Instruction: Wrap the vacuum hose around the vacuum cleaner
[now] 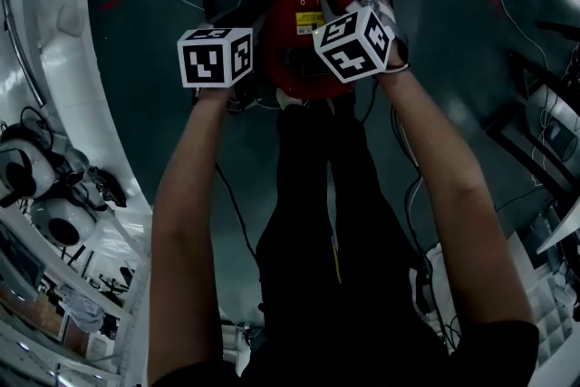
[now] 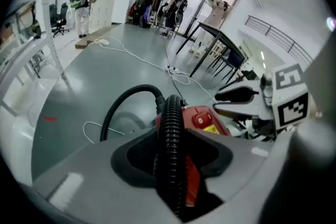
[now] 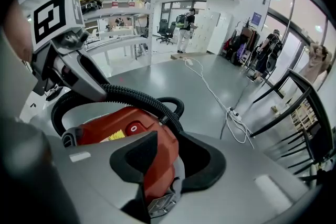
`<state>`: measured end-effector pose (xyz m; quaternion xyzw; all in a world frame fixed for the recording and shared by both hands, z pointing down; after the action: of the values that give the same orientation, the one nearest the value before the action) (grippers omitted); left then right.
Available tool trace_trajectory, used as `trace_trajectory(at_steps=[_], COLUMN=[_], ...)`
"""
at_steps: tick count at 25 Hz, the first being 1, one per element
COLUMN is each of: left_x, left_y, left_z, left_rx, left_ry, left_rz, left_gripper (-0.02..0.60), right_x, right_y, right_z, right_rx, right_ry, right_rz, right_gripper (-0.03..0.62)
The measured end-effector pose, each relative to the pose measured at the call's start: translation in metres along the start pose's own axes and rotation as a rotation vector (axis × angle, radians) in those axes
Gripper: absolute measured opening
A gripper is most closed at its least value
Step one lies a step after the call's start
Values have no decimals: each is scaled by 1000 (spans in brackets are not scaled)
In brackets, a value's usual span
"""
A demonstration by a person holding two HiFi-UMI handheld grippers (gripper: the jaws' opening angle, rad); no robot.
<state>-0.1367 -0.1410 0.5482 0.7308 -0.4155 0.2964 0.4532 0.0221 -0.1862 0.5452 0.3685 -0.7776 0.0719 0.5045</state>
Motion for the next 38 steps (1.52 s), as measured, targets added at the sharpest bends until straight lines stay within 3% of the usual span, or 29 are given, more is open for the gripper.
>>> trace_trajectory(at_steps=[5,7,12,15,18,20,21,23,28,31,35,38], left_x=[-10,-10,-13,-15,-10,-2,2,9,5,-8,-6,-3], left_y=[-23,-32,-42,-49,-77,-86,-87,-89,-91,-84,-87,-87], left_z=[3,1,6,14,20,21,20,17,19,23,15,7], left_rx=[-223,-287,-306,-369,-348,-304,-291,-254,-206,-101,46,69], left_ry=[-60,-68,-84,-98,-59,-61,-62,-50,-83,-131,-72,-49], left_rz=[-206,-256,-286,-376,-476,-406,-361,-312,-305,-215,-186,-178], left_gripper=[149,140,128,113,72,63,12,6,6,8,17,16], right_x=[-6,-7,-6,-7,-9,-8,-7,-6,-2,-1,5,2], right_y=[-5,-6,-7,-8,-10,-11,-11,-10,-15,-11,-6,-3], right_z=[-7,-10,-13,-13,-13,-27,-36,-50,-47,-33,-26,-32], right_rx=[16,19,16,22,26,49,72,78,48,42,-12,-39], right_ry=[7,8,8,5,27,91,117,137,113,81,116,134], right_rz=[3,4,11,15,5,7,22,39,52,77,86,90], right_gripper=[126,126,126,126,122,115,114,108,86,84,89,87])
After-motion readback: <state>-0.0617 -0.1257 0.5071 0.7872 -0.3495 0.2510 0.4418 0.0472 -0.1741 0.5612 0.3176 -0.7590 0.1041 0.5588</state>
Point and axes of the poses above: the fingertips, and each gripper's own axes: x forward along the fingers, y to its left, z out of its top, the point moved 4 cm from there along -x, backward along the fingers, and after that the axes turned 6 degrees about -z, right-handed, at the moved point
